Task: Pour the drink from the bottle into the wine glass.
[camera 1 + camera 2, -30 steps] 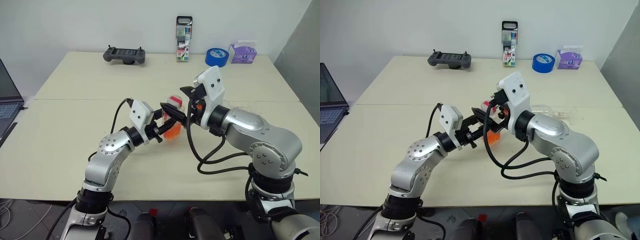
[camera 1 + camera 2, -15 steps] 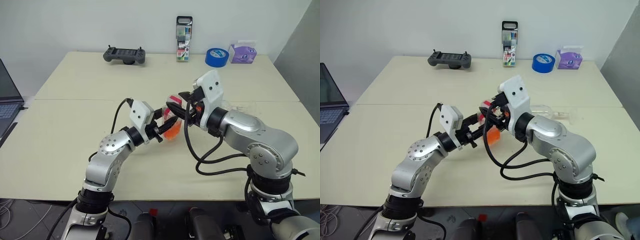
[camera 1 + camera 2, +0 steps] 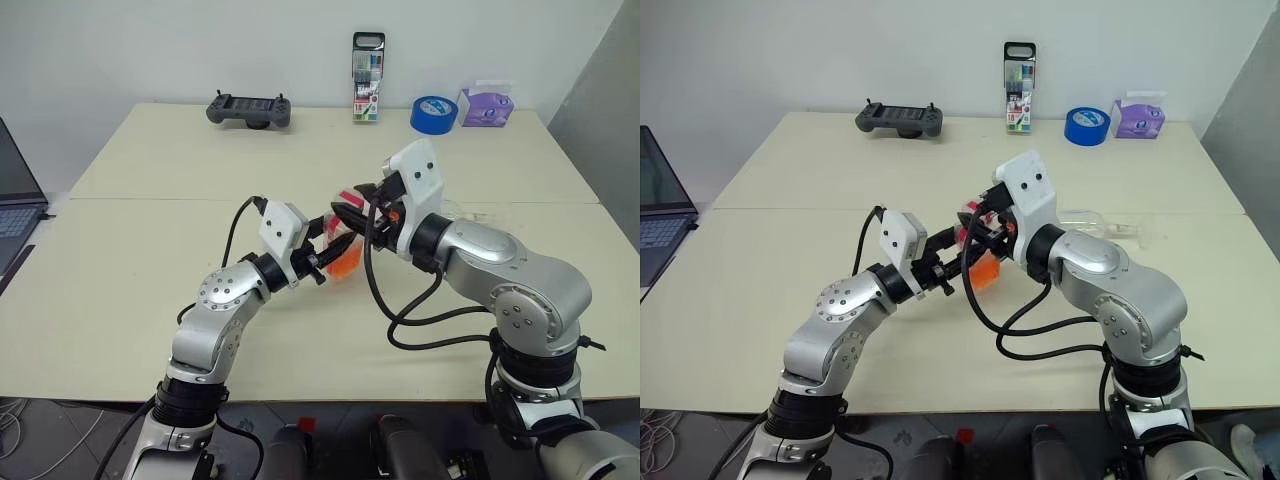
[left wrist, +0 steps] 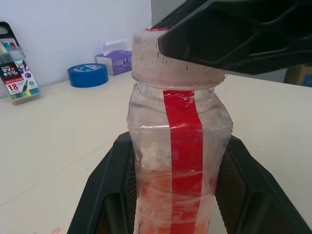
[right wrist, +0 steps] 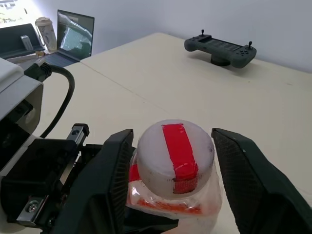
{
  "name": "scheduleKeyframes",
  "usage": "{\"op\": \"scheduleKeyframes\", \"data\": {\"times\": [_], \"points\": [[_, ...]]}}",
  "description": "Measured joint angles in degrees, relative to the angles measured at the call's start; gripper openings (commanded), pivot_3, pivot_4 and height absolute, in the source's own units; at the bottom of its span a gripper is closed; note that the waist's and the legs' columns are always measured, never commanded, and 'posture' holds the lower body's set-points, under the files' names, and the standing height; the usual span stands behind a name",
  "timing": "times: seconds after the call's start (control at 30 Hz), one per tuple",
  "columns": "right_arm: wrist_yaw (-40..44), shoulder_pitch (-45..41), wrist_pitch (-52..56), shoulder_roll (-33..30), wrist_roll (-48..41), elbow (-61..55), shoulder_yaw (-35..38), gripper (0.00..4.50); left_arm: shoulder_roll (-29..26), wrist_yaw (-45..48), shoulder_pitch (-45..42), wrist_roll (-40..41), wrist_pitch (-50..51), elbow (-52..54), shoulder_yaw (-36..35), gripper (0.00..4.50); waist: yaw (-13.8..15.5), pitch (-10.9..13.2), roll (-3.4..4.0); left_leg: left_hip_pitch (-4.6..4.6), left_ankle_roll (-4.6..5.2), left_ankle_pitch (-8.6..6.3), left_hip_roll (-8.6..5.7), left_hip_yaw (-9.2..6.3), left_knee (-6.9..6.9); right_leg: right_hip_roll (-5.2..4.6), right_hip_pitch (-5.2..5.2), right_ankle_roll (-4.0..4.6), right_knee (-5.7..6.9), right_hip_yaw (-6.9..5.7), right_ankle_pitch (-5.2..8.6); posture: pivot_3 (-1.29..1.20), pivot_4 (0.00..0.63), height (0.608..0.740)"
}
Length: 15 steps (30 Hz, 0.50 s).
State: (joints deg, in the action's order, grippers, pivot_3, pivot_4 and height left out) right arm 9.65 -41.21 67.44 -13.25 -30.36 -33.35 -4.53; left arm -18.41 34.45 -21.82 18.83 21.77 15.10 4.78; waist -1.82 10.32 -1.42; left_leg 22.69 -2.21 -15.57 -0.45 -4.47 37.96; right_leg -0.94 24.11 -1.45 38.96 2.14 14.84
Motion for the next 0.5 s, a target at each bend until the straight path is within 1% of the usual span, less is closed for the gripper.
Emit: {"op": "scheduleKeyframes", "data": {"times": [0.13,0.2,0.23,0.27,0.33,0.4,0.43,0.5], "points": [[1.03,0.34,-1.53,-0.77,0.20,0.51,-0.24,1.84,0.31,0.01,0.00,-0.04,0.00,0.00,0.07,1.72,0.00,0.00,0.00,0.00,0.00,0.00,0.00,0.00,0.00,0.00,0.00,0.00,0.00,0.00,0.00,0.00,0.150,0.740],[4.23,0.40,-4.62,-2.59,0.23,2.21,-0.86,1.84,0.62,-0.10,-0.04,-0.06,-0.02,-0.13,0.07,1.72,-0.01,0.00,0.00,-0.01,0.00,0.00,-0.02,0.02,0.01,0.00,-0.01,0.00,-0.01,-0.02,0.00,0.00,0.150,0.740],[8.81,0.61,-8.38,-4.78,0.00,4.42,-0.95,1.84,0.66,0.03,-0.15,-0.04,-0.07,-0.17,0.07,1.72,0.00,0.00,0.00,-0.01,0.00,0.00,-0.03,0.05,0.01,0.04,-0.02,-0.01,-0.02,-0.07,0.00,0.00,0.150,0.740],[11.22,0.71,-9.99,-5.80,-0.07,5.42,-0.91,1.84,0.67,0.09,-0.17,-0.04,-0.08,-0.19,0.07,1.72,-0.01,0.00,0.00,-0.03,0.01,0.00,-0.05,0.08,0.01,0.15,-0.03,-0.01,-0.02,-0.08,0.00,0.00,0.150,0.740],[23.83,1.24,-15.36,-11.61,-1.93,9.88,0.47,1.84,0.73,1.76,-0.36,0.41,-0.10,-0.03,1.17,1.71,0.14,0.03,0.00,-0.01,0.02,-0.01,-0.09,0.12,0.03,0.21,-0.08,-0.02,-0.10,-0.10,0.00,0.00,0.150,0.740],[36.67,-0.09,-21.28,-18.28,-1.85,15.37,-0.53,1.84,0.88,3.14,-0.34,1.02,0.06,0.04,2.78,1.71,0.17,0.06,0.01,-0.03,0.04,-0.02,-0.12,0.18,0.05,0.18,-0.09,-0.03,-0.12,-0.06,-0.01,0.00,0.150,0.740],[40.61,-1.41,-23.80,-19.86,-1.10,17.98,-1.55,1.84,0.90,3.36,-0.34,1.10,0.18,0.04,3.08,1.71,0.10,0.07,0.02,-0.05,0.04,-0.02,-0.12,0.21,0.05,0.18,-0.08,-0.04,-0.10,-0.01,-0.02,0.00,0.150,0.740],[46.85,-3.88,-27.98,-20.57,0.34,23.26,-2.91,1.84,1.04,3.35,-0.38,1.17,0.27,0.03,3.13,1.71,-0.36,0.08,0.01,-0.17,0.04,-0.02,0.01,0.31,0.03,0.20,-0.08,-0.04,-0.08,0.11,-0.02,0.00,0.150,0.740]]}}
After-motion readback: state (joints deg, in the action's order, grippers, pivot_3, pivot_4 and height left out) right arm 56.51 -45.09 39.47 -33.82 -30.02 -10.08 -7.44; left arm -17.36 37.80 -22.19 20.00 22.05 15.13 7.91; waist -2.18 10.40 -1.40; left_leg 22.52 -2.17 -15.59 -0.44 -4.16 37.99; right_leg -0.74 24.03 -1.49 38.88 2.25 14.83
